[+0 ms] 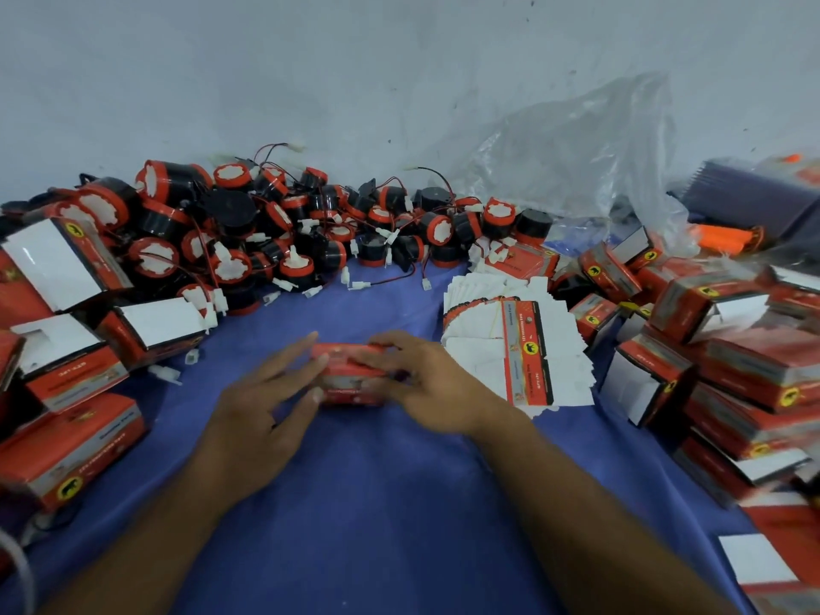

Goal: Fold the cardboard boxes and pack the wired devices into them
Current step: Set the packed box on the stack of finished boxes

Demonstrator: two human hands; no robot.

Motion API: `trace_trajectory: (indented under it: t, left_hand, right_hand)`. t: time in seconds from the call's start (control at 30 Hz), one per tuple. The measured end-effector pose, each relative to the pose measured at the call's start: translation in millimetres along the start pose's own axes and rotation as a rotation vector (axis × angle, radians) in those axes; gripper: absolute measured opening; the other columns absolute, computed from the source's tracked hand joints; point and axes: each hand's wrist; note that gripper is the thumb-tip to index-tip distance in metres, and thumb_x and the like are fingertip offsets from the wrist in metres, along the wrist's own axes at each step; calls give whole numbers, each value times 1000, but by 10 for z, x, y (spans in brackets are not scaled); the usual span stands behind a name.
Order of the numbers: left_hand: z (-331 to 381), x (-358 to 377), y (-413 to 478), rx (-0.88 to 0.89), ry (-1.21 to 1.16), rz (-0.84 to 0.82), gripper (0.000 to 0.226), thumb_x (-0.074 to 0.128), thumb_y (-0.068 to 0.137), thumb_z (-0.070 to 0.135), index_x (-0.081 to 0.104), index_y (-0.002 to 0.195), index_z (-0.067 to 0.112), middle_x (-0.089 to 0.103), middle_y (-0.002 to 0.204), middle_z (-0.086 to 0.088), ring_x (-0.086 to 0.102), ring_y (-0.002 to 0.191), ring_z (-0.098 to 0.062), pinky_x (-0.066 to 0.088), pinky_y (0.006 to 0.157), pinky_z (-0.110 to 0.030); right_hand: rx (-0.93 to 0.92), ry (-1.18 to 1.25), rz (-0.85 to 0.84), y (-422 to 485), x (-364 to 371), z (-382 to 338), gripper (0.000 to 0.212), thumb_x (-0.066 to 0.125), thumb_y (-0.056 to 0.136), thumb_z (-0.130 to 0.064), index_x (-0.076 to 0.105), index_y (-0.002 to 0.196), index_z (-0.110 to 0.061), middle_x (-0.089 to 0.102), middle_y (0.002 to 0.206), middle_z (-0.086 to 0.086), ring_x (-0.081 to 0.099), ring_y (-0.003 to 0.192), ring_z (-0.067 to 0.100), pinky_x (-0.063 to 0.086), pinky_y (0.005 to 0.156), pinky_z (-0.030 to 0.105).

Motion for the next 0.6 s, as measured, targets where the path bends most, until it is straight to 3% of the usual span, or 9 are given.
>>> trace_trajectory:
  t: [0.1,0.17,0.2,0.27,0.3,0.4,0.5,0.57,0.6]
  left_hand:
    - [-24,-28,-8,-65,29,27,43,59,90,30,63,130,14,55,134,8,47,124,1,43,103,-28]
    - [-12,-13,-25,-59,56,-9,28,62,94,25,70,119,14,60,124,9,53,114,0,46,98,-29]
    - [-6,-4,-28,-61,63,-30,23,64,94,21,71,115,14,62,120,8,56,110,-3,47,97,-28]
    - [-9,4,-22,-90,69,-64,18,66,91,12,74,108,12,65,114,8,60,104,-7,46,92,-19]
    - [-9,2,-17,-105,72,-72,16,67,90,9,74,104,11,66,111,8,61,101,-6,45,89,-12]
    - [-5,6,1,-105,83,-93,13,68,89,5,75,98,10,67,104,8,59,94,-1,39,85,1]
    - [-10,15,5,-125,88,-120,12,68,89,8,75,98,12,68,103,10,61,93,-5,38,85,0]
    - [-14,14,6,-120,89,-108,12,69,88,7,75,96,14,68,101,11,63,93,-4,39,86,-1]
    - [-8,15,10,-107,87,-100,12,70,87,5,75,95,14,69,100,11,62,92,-2,38,86,0]
  right_hand:
    - [272,266,167,73,-308,-11,34,69,95,-30,69,128,-24,71,106,-7,65,91,19,52,81,17]
    - [375,502,436,81,-626,26,31,68,95,-28,70,126,-23,75,99,-5,70,85,22,58,77,27]
    - [398,599,599,66,-801,39,30,66,97,-24,69,126,-17,74,98,-4,71,82,14,57,73,24]
    - [519,551,848,-11,-1096,93,33,63,98,-30,63,125,-10,68,103,-2,69,86,4,56,76,22]
    - [632,342,893,-68,-1211,154,42,62,96,-41,59,126,-11,65,113,1,66,99,11,56,85,31]
    - [888,-437,597,-226,-1386,359,71,71,86,-50,44,138,-10,52,138,14,53,123,34,49,101,48]
    - [1033,-489,213,-240,-1289,364,81,78,81,-52,43,140,-9,54,136,15,56,110,30,52,88,43]
    - [1061,-487,139,-239,-1221,338,81,80,79,-52,44,136,-7,56,131,15,55,101,29,47,75,38]
    - [1060,-465,177,-243,-1216,342,85,83,77,-50,41,138,-8,55,132,15,57,107,31,47,77,40]
Point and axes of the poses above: each hand's wrist, its own y-axis towards the middle knuckle, its own x-axis out of the palm, z = x × y
